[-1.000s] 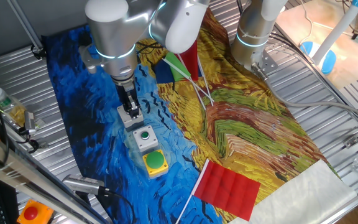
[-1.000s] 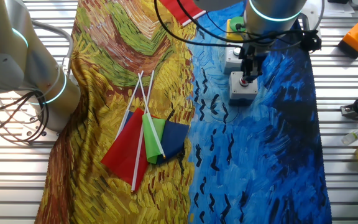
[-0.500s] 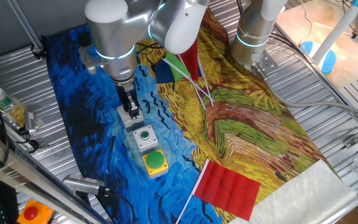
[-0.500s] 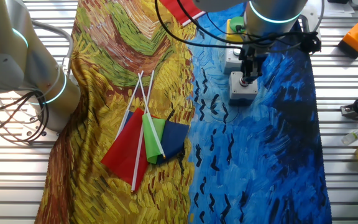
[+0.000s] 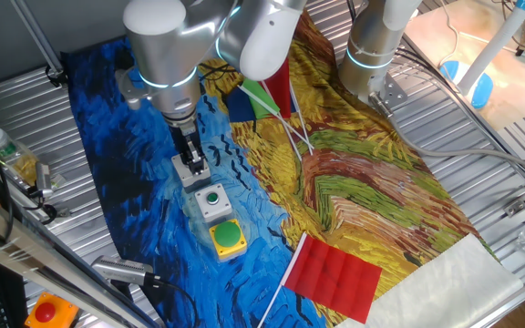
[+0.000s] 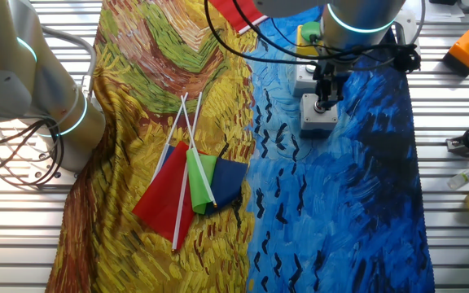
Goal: Press three buttons from left to right in sequence
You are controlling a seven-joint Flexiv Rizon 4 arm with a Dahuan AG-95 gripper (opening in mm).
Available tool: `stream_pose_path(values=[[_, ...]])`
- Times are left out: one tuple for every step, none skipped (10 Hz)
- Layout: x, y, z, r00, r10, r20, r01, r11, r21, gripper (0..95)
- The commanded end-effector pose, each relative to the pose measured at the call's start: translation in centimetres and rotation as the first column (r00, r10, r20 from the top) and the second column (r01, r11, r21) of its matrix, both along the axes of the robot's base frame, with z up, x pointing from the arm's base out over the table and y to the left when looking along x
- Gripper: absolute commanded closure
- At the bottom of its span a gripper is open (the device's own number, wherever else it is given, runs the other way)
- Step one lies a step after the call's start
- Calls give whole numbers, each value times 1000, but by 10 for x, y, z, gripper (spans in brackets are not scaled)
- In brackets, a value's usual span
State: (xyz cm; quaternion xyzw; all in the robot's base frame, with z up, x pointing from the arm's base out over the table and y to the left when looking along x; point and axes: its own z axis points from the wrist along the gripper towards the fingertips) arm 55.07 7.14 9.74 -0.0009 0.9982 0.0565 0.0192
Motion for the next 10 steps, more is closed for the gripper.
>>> stream_pose_path(values=[[0, 1, -4, 1000, 0, -1, 0, 1000, 0, 570], [0, 1, -4, 1000, 0, 1, 0, 1000, 1, 570], [0, 1, -4, 1000, 0, 3, 0, 1000, 0, 570], [-1, 1, -3, 1000, -1, 3, 1, 1000, 2, 570], [-1, 2, 0, 1000, -4, 6, 4, 1000, 1, 570], [-2, 2, 1, 1000, -4, 7, 4, 1000, 1, 570], [-3, 3, 6, 1000, -6, 8, 6, 1000, 3, 570], [-5, 3, 10, 1000, -6, 12, 6, 1000, 4, 570], [-6, 1, 14, 1000, -5, 16, 5, 1000, 9, 570], [-8, -1, 18, 1000, -2, 18, 1, 1000, 16, 570]])
